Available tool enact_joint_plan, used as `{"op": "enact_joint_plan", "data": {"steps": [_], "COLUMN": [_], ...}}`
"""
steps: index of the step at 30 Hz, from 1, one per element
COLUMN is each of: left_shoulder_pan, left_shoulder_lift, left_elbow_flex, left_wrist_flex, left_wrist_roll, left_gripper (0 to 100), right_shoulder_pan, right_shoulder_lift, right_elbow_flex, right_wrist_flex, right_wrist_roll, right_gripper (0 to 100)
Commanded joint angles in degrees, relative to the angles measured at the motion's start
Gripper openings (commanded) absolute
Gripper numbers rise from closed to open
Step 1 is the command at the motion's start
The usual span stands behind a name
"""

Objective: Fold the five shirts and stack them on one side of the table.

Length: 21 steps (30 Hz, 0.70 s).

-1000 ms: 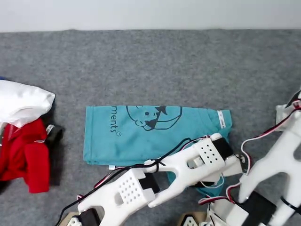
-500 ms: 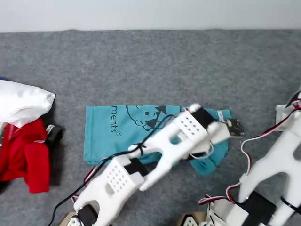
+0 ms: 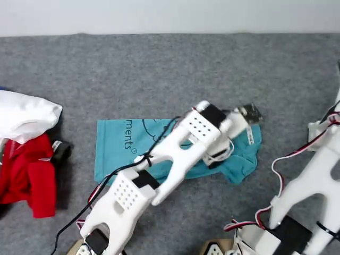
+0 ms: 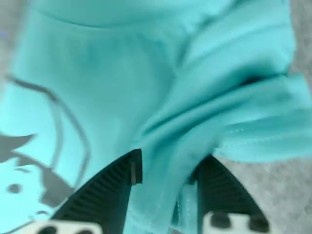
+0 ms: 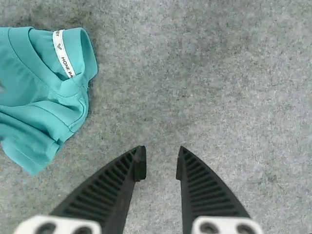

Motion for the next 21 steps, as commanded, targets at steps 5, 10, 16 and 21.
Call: {"op": "enact_joint_plan", "data": {"steps": [5, 10, 16, 21], "left_shoulder_pan": [-7.6, -10.2, -12.0, -12.4], "left_shoulder_lift": [-3.8, 0.0, 0.9, 0.9], "left_elbow_flex": [-2.9, -3.4, -7.2, -11.6], "left_wrist_flex": [-6.9, -6.9, -1.3, 6.3], "left_wrist_roll": [0.9, 0.9, 0.9, -0.1], "left_gripper": [19, 19, 18, 18], "right_shoulder_pan": [0.3, 0.3, -1.4, -5.1], "right_shoulder_lift": [-2.3, -2.5, -2.9, -2.7], "right_elbow_flex": [-0.3, -0.3, -0.2, -0.2], "right_wrist_flex": [2.1, 2.2, 2.3, 2.3], "right_wrist_roll": [0.0, 0.0, 0.0, -0.1], "right_gripper": [12.2, 12.2, 12.2, 12.2]}}
